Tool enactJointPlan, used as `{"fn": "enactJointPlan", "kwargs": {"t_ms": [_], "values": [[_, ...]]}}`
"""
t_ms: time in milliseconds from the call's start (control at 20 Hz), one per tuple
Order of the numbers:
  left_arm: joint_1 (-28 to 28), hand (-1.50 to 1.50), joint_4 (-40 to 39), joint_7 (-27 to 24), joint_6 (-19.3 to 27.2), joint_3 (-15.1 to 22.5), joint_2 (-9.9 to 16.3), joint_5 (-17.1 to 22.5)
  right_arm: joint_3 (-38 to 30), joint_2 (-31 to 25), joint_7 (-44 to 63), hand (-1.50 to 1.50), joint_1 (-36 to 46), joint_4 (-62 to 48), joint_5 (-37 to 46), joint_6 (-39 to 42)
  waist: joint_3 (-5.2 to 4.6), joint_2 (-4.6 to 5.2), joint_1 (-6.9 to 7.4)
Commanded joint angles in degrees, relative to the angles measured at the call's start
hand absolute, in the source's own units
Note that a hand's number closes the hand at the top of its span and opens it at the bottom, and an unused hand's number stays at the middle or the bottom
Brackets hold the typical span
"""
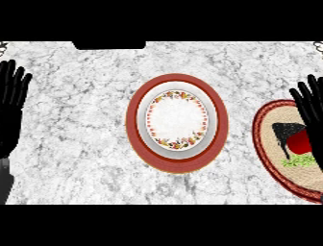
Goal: Pick the can from the placemat and place it in the plate
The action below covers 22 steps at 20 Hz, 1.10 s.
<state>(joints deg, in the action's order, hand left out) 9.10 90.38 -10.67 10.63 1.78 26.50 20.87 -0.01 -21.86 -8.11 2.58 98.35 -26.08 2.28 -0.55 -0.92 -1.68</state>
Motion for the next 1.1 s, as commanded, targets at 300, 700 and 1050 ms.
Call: {"fn": "enactJointPlan", "kwargs": {"t_ms": [300,700,1050], "values": [[-3.5,0.00,-7.5,8.8,0.2,4.2,-0.2,-2.5,-12.0,-26.6,-1.5,1.50,1.8,-6.4,9.7,14.2,-0.86,2.23,-0.41],[0.5,0.00,-12.6,13.5,1.5,8.3,-4.2,-5.4,-16.8,-18.2,-30.5,-1.50,-0.2,-40.0,9.9,24.3,0.78,1.54,2.20],[3.0,0.00,-10.6,20.4,1.1,7.8,-3.6,-5.5,-12.0,-24.8,-38.8,-1.50,1.8,-47.1,24.6,22.7,0.66,1.17,2.12]]}}
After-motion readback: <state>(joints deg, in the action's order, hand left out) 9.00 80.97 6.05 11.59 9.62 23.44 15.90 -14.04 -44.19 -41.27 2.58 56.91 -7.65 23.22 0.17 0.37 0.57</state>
